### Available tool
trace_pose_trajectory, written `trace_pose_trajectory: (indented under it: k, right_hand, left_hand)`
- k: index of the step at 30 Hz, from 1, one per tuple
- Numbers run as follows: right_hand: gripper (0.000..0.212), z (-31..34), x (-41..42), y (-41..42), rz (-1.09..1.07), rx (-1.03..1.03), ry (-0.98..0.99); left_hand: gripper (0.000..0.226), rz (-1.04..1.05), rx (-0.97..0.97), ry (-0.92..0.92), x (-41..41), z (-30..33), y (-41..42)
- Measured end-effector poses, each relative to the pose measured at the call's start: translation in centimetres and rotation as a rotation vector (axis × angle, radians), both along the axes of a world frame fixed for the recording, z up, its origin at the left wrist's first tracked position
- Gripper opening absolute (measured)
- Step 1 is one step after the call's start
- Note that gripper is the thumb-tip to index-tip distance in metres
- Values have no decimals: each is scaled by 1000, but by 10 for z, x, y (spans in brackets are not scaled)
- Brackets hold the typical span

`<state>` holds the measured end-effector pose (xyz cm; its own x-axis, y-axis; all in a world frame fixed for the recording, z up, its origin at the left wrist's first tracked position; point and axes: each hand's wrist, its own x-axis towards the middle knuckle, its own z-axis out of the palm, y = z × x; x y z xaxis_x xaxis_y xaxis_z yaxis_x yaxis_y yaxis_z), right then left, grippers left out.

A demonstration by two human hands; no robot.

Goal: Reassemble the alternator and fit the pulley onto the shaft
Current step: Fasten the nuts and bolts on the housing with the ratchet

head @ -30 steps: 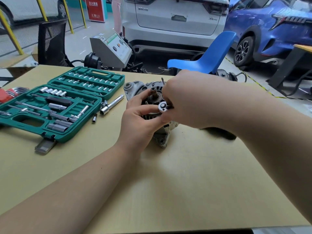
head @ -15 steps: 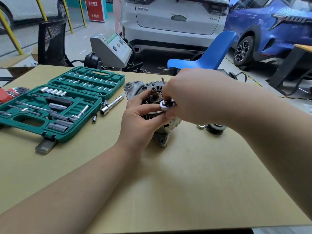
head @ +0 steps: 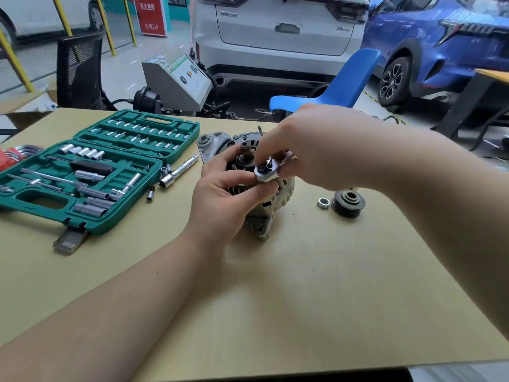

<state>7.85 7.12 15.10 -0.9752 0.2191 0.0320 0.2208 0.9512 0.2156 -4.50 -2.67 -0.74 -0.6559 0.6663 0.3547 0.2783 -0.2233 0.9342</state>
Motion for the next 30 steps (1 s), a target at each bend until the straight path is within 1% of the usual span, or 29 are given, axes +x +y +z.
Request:
trace_pose_trajectory:
  k: [1,2,3,5,8,11,12,14,16,18,19,21,23,26,28,30]
  right_hand:
    - [20,1,2,1,-25,-29,0]
    - [13,-1,2,2,-50,-31,9]
    - [11,-3,3,1,-71,-6,20]
    - [25,-7,3,-4,-104,62,40]
    - [38,-12,3,-14,-148,66,67]
    - [47,-12,3,-20,-140,91,48]
    - [47,-11,3,-18,-130,97,43]
    - [39,-4,2,-10,-95,103,17]
    - [28,5,2,-4,-59,80,-39]
    - [20,6,4,-4,-66,83,-47]
    - [22,4,5,-8,-81,110,-29]
    - [35,-5,6,-20,-110,159,26]
    - [44,-14,6,-34,-115,137,45]
    - [44,-16,4,-40,-132,151,11]
    - [43,-11,2,-30,-137,149,34]
    - [38,-4,2,-16,-109,143,9]
  left_hand:
    - [21,6,-7,15,0,0,0]
    - [21,13,-11,32,0,0,0]
    - [21,24,-12,45,0,-1,0]
    - [23,52,-5,51,2,0,1]
    - [31,79,16,51,3,-2,3]
    - [26,50,30,28,1,-4,4]
    - [23,37,37,20,1,-5,4]
    - [19,21,37,10,0,-5,4]
    - [20,18,29,4,-1,-5,3]
    - [24,22,24,15,-1,-4,2]
    - [25,26,21,29,0,-4,2]
    - [27,41,23,46,2,-3,2]
    - [29,53,39,30,3,-3,2]
    - [25,30,48,17,2,-2,2]
    - [23,13,49,7,1,-3,3]
    - [23,3,55,1,-2,-6,4]
